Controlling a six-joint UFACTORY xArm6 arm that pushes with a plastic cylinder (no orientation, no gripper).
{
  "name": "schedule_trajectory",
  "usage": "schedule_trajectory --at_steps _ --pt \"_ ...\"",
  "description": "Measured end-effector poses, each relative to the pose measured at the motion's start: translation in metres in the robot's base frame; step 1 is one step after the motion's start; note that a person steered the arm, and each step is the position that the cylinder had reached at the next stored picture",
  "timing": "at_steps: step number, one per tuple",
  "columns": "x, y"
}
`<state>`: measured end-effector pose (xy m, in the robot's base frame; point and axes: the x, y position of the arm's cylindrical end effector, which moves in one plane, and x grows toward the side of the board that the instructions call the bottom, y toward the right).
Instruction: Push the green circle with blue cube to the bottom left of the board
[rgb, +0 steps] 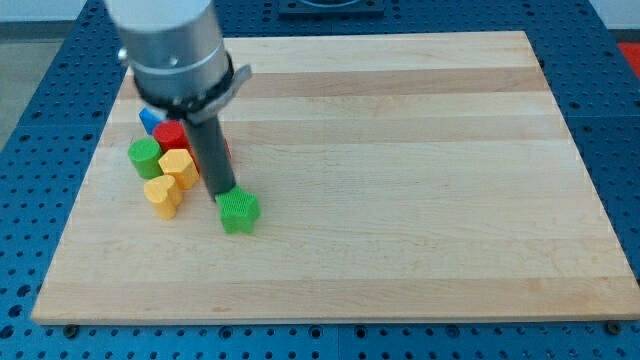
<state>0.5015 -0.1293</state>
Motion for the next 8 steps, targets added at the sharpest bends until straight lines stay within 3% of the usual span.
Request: schedule_trajectory --at_steps 1,2,3,5,7,8 --pt "0.027 0.002" --pt "-0.015 0.04" --pt "-0.094 0.06" --pt "-0.2 0.001" --pt "-0.292 -0.131" --pt "-0.292 -0.137"
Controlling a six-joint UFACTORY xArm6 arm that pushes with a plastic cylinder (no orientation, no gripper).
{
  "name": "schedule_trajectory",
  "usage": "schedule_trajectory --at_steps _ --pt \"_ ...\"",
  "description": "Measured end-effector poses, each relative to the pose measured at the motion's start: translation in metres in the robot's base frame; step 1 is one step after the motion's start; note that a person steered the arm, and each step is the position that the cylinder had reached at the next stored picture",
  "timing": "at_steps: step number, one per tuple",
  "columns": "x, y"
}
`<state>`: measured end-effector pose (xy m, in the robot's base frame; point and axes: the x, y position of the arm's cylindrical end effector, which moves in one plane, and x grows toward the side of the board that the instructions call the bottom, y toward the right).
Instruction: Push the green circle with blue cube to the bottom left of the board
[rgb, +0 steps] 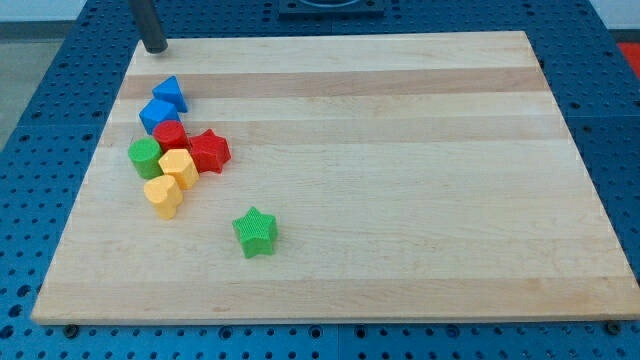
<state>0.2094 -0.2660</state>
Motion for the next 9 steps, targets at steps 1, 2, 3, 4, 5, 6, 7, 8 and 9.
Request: schedule_trajectory --at_steps 1,2,3,4,5,6,7,8,9 --pt "0.018 0.0" --pt "0.06 0.0" --pt "0.108 0.0" --pt "0.159 0.0" --pt "0.212 0.005" --pt "0.265 0.014" --pt "0.278 0.011" --pt "0.236 0.006" --pt "0.169 -0.002"
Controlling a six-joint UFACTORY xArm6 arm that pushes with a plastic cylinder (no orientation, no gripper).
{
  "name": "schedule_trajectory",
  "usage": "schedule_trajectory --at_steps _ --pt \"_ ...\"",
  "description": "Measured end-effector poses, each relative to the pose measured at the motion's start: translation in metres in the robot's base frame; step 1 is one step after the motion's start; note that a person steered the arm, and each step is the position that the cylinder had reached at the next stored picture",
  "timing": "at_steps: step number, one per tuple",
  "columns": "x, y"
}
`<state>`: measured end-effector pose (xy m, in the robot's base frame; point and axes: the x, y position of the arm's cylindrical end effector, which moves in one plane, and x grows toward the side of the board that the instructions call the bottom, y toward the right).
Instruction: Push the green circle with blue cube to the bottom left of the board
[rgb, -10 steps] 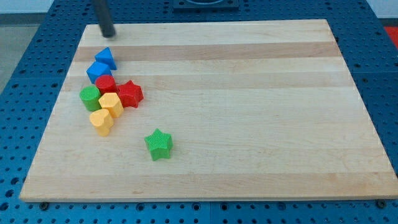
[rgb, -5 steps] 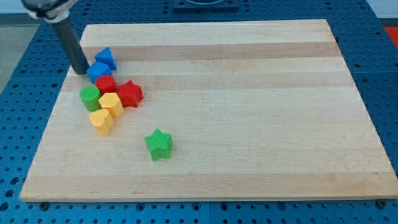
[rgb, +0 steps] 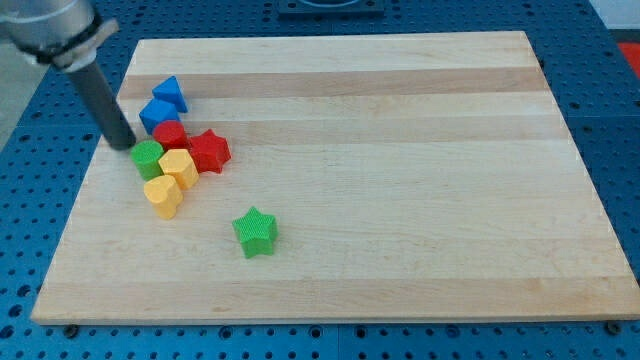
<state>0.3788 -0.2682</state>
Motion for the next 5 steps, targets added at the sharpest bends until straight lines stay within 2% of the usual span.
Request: schedule_trajectory --at_steps 1,2,3,5 --pt "-0.06 -0.008" --pt "-0.1 -0.003" --pt "-0.086 0.034" --pt "-0.075 0.033"
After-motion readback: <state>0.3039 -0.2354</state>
